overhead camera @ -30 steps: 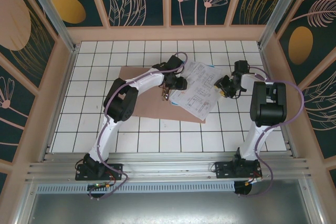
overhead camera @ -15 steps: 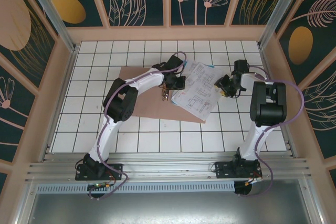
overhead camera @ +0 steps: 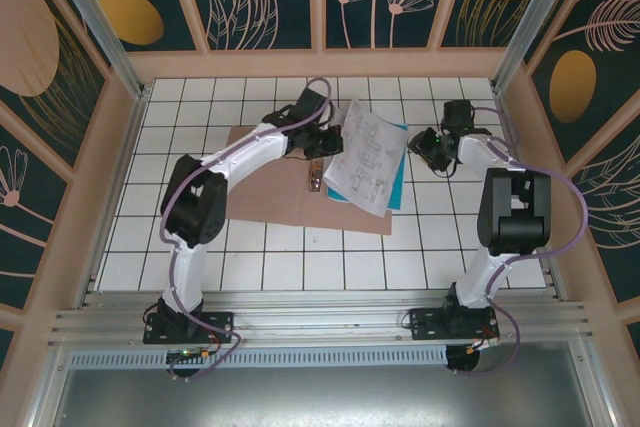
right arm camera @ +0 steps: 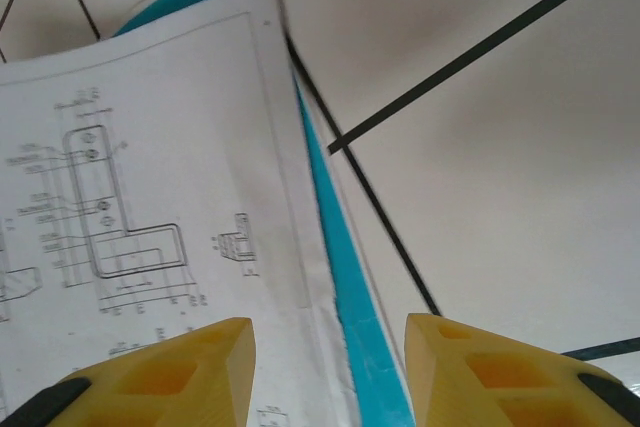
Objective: Put the files into the folder
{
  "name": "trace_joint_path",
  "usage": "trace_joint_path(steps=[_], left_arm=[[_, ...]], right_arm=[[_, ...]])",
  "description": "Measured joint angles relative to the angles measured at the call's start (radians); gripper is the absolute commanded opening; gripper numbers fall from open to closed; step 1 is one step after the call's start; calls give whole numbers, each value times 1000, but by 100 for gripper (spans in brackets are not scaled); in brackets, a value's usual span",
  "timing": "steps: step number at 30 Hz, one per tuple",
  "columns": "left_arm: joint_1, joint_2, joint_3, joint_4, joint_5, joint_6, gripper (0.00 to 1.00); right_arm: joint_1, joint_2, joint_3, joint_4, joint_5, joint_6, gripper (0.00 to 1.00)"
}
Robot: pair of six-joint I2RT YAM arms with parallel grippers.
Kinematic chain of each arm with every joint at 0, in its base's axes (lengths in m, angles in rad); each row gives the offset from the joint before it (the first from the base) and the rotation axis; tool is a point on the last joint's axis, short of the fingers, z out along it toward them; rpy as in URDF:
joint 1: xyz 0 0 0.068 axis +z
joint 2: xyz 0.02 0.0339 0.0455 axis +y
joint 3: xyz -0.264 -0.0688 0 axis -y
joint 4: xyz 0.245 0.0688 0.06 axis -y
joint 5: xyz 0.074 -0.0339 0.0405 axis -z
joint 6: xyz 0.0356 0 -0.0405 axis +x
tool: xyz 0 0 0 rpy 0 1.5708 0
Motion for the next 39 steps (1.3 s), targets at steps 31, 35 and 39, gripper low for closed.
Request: trace_joint_path(steps=[31, 35, 39], left_arm=[[156, -121, -145, -2, -63, -90, 0], [209, -205, -156, -79, -181, -60, 0], [229, -240, -156, -138, -280, -23, 0]], right_arm=[[166, -3, -24, 3, -12, -19, 45], [294, 3, -24, 15, -23, -23, 45], [406, 52, -23, 30, -42, -23, 45]])
